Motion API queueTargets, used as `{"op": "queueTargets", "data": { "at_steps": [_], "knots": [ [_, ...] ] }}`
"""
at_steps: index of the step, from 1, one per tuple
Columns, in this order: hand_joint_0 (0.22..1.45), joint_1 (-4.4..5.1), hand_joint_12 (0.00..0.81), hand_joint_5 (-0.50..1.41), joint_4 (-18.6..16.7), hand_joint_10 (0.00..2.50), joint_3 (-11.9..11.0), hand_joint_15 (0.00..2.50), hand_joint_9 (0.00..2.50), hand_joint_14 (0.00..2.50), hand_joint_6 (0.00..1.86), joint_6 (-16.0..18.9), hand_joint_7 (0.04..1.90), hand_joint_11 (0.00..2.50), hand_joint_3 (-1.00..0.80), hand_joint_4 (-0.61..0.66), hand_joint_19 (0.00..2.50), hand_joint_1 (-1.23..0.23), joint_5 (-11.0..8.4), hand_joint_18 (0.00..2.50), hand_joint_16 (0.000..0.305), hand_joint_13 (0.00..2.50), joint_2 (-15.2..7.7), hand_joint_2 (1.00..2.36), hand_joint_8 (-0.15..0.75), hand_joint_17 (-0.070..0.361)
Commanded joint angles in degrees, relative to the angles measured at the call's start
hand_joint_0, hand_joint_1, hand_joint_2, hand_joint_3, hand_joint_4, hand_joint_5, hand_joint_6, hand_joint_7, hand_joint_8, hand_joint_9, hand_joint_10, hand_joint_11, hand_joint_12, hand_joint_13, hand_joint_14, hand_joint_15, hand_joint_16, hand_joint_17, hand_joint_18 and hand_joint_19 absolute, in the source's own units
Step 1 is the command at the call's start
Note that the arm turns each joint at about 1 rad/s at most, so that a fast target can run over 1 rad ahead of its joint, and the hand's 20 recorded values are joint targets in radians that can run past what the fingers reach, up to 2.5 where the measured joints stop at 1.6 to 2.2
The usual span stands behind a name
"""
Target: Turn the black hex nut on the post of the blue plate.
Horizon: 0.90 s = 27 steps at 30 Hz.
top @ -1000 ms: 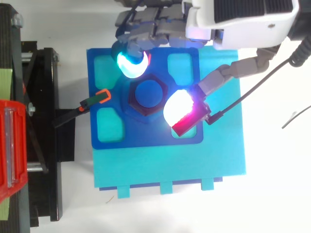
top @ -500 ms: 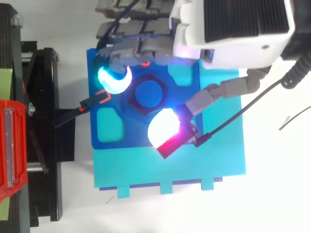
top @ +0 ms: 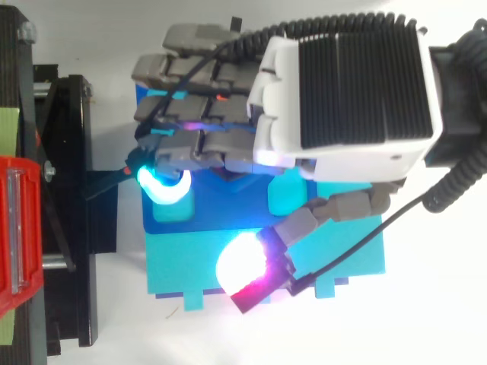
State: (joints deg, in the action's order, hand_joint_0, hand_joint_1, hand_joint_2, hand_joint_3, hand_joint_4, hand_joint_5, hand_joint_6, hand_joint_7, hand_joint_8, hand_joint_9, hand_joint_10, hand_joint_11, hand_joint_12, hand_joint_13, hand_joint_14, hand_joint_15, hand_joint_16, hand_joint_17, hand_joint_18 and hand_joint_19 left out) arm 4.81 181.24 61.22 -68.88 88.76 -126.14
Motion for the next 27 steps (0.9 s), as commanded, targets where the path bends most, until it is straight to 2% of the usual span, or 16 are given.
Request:
{"op": "queueTargets", "data": {
  "at_steps": [1, 15, 18, 21, 22, 27],
  "knots": [
    [0.48, 0.72, 0.367, -0.18, 0.08, 0.00, 0.65, 0.00, 0.32, 0.00, 0.50, 0.42, 0.91, 0.00, -0.50, 0.22, 0.08, -0.46, -0.52, 0.01, 0.057, 0.08, -0.07, 1.00, 0.251, 0.128],
    [0.48, 0.90, 0.366, -0.18, 0.70, 0.00, 0.74, 0.00, 0.32, 0.00, 0.50, 0.94, 0.91, 0.00, -0.50, 0.22, 0.07, -0.46, -0.61, 0.01, 0.057, 0.08, -0.07, 1.00, 0.251, 0.128],
    [0.48, 0.90, 0.367, -0.18, 0.17, 0.00, 1.44, 0.00, 0.32, 0.00, 0.50, 1.03, 0.91, 0.00, -0.50, 0.22, 0.07, -0.46, -0.52, 0.01, 0.057, 0.08, -0.07, 1.00, 0.251, 0.128],
    [0.48, 0.99, 0.366, -0.18, -0.18, 0.00, 1.27, 0.00, 0.32, 0.00, 0.50, 1.21, 0.91, 0.00, -0.50, 0.22, 0.07, -0.46, -0.35, 0.01, 0.057, 0.08, -1.39, 1.00, 0.251, 0.128],
    [0.48, 0.72, 0.366, -0.18, -0.45, 0.00, 1.18, 0.00, 0.32, 0.00, 0.50, 1.47, 0.91, 0.00, -0.50, 0.22, 0.07, -0.46, -0.26, 0.01, 0.057, 0.08, -1.47, 1.00, 0.251, 0.128],
    [0.48, 0.72, 0.367, -0.18, -0.53, 0.00, 1.18, 0.00, 0.32, 0.00, 0.50, 2.00, 0.92, 0.00, -0.50, 0.22, 0.07, -0.46, 0.36, 0.01, 0.057, 0.08, -1.65, 1.00, 0.250, 0.128]
  ]
}}
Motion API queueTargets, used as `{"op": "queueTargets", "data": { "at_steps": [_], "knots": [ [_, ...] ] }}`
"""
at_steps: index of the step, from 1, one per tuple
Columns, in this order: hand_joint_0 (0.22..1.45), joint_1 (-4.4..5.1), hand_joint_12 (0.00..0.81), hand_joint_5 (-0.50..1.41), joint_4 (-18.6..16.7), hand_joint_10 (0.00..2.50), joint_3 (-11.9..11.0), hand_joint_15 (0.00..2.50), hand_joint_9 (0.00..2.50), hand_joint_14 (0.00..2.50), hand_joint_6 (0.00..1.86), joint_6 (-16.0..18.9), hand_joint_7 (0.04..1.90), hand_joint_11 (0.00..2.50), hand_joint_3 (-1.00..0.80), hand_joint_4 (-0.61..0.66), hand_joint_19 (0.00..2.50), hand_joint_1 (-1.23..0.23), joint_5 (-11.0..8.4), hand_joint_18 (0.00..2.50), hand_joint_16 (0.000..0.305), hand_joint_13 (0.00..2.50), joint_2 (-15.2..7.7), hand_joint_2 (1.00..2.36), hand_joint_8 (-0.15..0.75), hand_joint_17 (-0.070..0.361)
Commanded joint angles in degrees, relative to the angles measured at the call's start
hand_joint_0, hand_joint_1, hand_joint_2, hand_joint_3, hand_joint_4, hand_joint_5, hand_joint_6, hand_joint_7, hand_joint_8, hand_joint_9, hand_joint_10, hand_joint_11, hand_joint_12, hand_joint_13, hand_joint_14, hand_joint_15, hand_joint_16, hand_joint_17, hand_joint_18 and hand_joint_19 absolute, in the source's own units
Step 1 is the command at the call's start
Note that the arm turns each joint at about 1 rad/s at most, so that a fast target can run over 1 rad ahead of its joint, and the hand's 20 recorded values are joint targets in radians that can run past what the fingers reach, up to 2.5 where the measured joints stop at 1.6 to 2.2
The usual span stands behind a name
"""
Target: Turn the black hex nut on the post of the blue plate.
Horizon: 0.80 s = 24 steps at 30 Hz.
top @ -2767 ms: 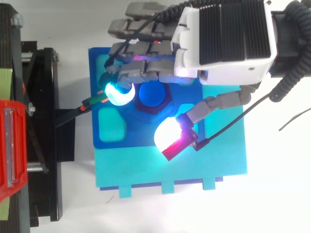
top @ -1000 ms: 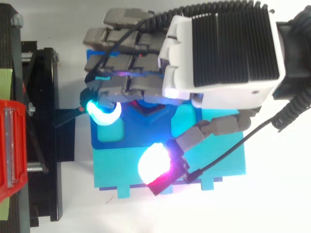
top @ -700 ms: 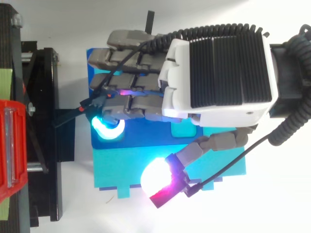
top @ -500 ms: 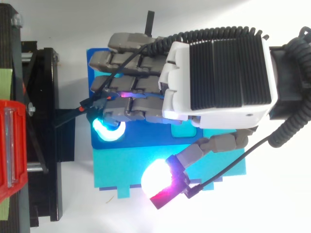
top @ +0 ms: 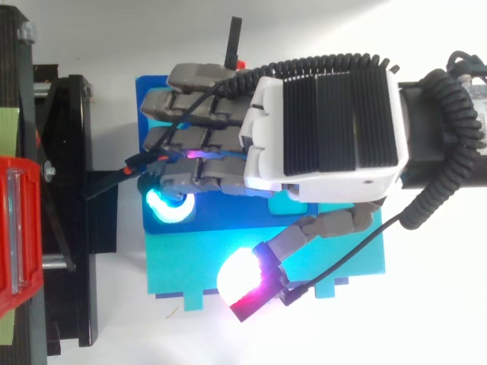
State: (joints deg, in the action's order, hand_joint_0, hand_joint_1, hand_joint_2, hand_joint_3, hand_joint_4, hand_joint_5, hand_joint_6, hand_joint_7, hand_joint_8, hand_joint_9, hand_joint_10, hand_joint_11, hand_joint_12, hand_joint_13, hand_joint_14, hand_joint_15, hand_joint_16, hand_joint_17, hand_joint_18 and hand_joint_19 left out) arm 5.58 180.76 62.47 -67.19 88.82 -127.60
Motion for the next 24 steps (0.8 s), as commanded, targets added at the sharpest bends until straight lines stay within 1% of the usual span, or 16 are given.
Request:
{"op": "queueTargets", "data": {
  "at_steps": [1, 10, 14, 17, 21, 24],
  "knots": [
    [0.48, -0.05, 0.366, -0.18, 0.03, 0.00, -0.06, 0.00, 0.32, 0.00, 0.50, 0.31, 0.91, 0.00, -0.50, 0.22, 0.08, -0.46, 0.30, 0.01, 0.057, 0.08, -0.10, 1.00, 0.250, 0.128],
    [0.48, -0.22, 0.366, -0.18, 0.12, 0.00, 0.02, 0.00, 0.32, 0.00, 0.50, 0.22, 0.91, 0.00, -0.50, 0.21, 0.08, -0.46, 0.30, 0.01, 0.057, 0.08, -0.19, 1.00, 0.250, 0.128],
    [0.48, -0.66, 0.366, -0.18, 0.47, 0.00, 0.11, 0.00, 0.32, 0.00, 0.50, -0.57, 0.91, 0.00, -0.50, 0.22, 0.08, -0.46, 0.30, 0.01, 0.057, 0.08, -0.19, 1.00, 0.250, 0.128],
    [0.48, -0.92, 0.366, -0.18, 1.09, 0.00, 0.11, 0.00, 0.32, 0.00, 0.50, -1.80, 0.92, 0.00, -0.50, 0.22, 0.08, -0.46, 0.30, 0.01, 0.057, 0.08, -0.19, 1.00, 0.250, 0.128],
    [0.48, -1.28, 0.366, -0.18, 1.62, 0.00, 0.11, 0.00, 0.32, 0.00, 0.50, -2.07, 0.92, 0.00, -0.50, 0.22, 0.08, -0.46, 0.48, 0.01, 0.057, 0.08, -0.19, 1.00, 0.250, 0.128],
    [0.48, -1.72, 0.366, -0.18, 1.70, 0.00, 0.11, 0.00, 0.32, 0.00, 0.50, -2.24, 0.92, 0.00, -0.50, 0.22, 0.08, -0.46, 1.18, 0.01, 0.057, 0.08, -0.19, 1.00, 0.251, 0.128]
  ]
}}
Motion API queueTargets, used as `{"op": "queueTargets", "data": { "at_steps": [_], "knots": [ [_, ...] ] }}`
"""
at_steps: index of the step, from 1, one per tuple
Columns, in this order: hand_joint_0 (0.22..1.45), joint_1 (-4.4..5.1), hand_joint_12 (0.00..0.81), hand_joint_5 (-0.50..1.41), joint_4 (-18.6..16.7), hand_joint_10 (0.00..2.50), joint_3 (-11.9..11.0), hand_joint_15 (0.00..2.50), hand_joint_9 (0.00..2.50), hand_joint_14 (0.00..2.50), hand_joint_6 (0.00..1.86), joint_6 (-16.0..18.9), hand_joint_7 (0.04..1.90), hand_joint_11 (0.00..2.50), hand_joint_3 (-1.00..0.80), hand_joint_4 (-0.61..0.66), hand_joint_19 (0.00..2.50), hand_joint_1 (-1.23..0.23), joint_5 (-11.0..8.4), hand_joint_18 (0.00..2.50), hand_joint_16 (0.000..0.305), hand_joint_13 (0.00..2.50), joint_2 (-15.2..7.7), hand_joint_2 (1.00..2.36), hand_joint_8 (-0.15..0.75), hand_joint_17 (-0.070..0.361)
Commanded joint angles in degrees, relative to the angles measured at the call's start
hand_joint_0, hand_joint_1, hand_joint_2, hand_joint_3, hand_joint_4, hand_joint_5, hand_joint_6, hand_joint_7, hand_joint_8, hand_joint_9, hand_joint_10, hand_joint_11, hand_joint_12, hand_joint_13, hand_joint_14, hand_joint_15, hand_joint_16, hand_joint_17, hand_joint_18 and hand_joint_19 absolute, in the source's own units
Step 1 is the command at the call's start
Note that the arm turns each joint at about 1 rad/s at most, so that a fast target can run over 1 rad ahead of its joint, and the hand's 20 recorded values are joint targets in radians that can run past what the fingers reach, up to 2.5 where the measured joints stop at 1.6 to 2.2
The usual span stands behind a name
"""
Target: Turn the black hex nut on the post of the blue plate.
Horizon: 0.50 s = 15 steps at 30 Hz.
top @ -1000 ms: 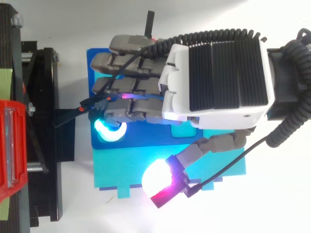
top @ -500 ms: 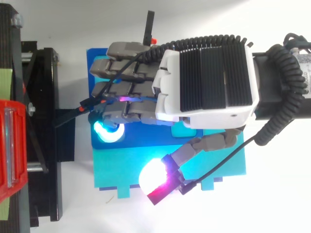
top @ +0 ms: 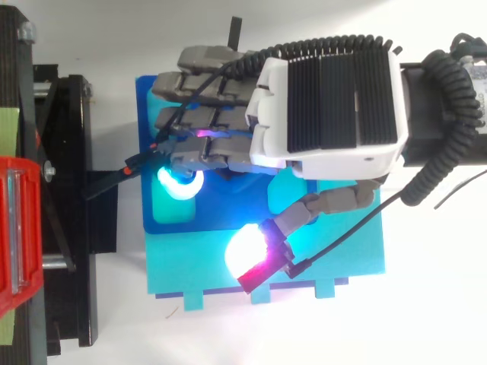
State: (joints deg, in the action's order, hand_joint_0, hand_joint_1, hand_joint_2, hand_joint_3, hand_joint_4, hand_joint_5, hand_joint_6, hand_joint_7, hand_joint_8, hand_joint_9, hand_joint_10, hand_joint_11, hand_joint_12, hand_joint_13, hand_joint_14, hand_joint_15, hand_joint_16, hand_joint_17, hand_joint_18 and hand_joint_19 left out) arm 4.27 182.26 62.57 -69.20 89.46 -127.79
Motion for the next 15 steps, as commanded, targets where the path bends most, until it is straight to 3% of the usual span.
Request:
{"op": "queueTargets", "data": {
  "at_steps": [1, 15],
  "knots": [
    [0.48, -0.49, 0.366, -0.18, 0.29, 0.00, 0.00, 0.00, 0.32, 0.00, 0.50, -0.24, 0.92, 0.00, -0.50, 0.22, 0.07, -0.46, 0.54, 0.01, 0.057, 0.08, 0.00, 1.00, 0.251, 0.128],
    [0.48, -1.72, 0.366, -0.18, 1.34, 0.00, 0.00, 0.00, 0.32, 0.00, 0.50, -1.47, 0.91, 0.00, -0.50, 0.22, 0.08, -0.46, 1.51, 0.01, 0.057, 0.08, 0.09, 1.00, 0.250, 0.128]
  ]
}}
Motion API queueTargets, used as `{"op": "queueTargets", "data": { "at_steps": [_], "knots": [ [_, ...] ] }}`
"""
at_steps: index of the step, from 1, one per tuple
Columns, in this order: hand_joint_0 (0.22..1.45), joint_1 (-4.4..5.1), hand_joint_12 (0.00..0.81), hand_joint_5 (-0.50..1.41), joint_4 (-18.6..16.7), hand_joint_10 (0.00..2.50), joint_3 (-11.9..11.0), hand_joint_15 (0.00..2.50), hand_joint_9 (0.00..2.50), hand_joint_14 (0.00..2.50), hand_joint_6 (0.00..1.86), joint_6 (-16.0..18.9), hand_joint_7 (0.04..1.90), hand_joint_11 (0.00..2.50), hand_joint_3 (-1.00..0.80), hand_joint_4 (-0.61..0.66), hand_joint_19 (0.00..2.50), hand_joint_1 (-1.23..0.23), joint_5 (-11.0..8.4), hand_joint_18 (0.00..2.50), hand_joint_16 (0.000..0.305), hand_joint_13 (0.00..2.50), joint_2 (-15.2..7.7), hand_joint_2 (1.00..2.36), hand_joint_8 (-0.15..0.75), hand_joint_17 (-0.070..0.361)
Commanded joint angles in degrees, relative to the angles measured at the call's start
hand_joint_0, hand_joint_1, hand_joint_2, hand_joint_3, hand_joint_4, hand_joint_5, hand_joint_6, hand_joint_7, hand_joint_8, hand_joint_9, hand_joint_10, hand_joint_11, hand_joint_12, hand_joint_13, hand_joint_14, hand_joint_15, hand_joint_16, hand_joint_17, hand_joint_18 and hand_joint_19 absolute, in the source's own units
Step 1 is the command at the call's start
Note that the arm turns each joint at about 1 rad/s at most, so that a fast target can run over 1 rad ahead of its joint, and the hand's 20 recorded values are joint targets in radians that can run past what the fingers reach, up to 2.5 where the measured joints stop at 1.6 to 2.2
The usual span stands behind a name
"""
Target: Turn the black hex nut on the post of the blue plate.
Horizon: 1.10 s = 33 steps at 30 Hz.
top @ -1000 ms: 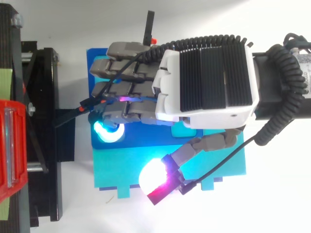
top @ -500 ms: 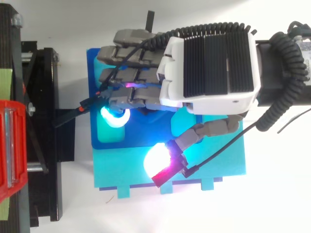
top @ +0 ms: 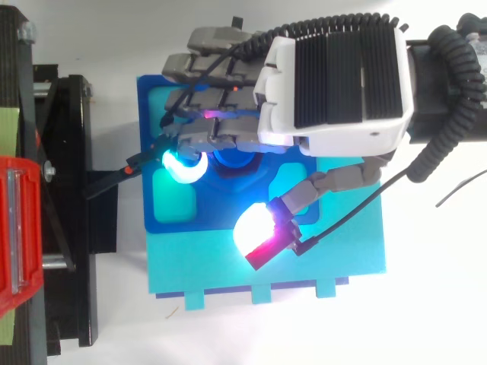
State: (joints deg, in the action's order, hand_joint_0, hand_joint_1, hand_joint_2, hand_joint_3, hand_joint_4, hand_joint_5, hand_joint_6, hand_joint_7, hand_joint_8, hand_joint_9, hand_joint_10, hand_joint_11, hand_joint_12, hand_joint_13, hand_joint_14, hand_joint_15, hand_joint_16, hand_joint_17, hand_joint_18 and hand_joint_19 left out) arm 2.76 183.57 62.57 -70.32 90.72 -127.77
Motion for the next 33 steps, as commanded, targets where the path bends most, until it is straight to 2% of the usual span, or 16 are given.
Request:
{"op": "queueTargets", "data": {
  "at_steps": [1, 17, 30, 31, 33],
  "knots": [
    [0.48, -0.30, 0.366, -0.18, 0.03, 0.00, 0.00, 0.00, 0.32, 0.00, 0.50, -0.43, 0.91, 0.00, -0.50, 0.22, 0.08, -0.46, 0.25, 0.01, 0.057, 0.08, -0.02, 1.00, 0.250, 0.128],
    [0.48, -1.27, 0.366, -0.18, 0.74, 0.00, -0.35, 0.00, 0.32, 0.00, 0.50, -1.05, 0.91, 0.00, -0.50, 0.22, 0.08, -0.46, 1.30, 0.01, 0.057, 0.08, -0.02, 1.00, 0.250, 0.128],
    [0.49, -2.15, 0.366, -0.18, 1.97, 0.00, -1.49, 0.00, 0.32, 0.00, 0.50, -1.93, 0.91, 0.00, -0.50, 0.22, 0.09, -0.46, 1.92, 0.00, 0.057, 0.08, 0.07, 1.00, 0.250, 0.128],
    [0.49, -2.67, 0.366, -0.18, 2.67, 0.00, -1.93, 0.00, 0.32, 0.00, 0.50, -1.93, 0.91, 0.00, -0.50, 0.22, 0.09, -0.46, 1.92, 0.00, 0.057, 0.08, 0.07, 1.00, 0.251, 0.127],
    [0.49, -2.85, 0.366, -0.18, 3.11, 0.00, -2.19, 0.00, 0.32, 0.00, 0.50, -1.93, 0.92, 0.00, -0.50, 0.22, 0.08, -0.46, 2.00, 0.00, 0.056, 0.08, -0.02, 1.00, 0.251, 0.127]
  ]
}}
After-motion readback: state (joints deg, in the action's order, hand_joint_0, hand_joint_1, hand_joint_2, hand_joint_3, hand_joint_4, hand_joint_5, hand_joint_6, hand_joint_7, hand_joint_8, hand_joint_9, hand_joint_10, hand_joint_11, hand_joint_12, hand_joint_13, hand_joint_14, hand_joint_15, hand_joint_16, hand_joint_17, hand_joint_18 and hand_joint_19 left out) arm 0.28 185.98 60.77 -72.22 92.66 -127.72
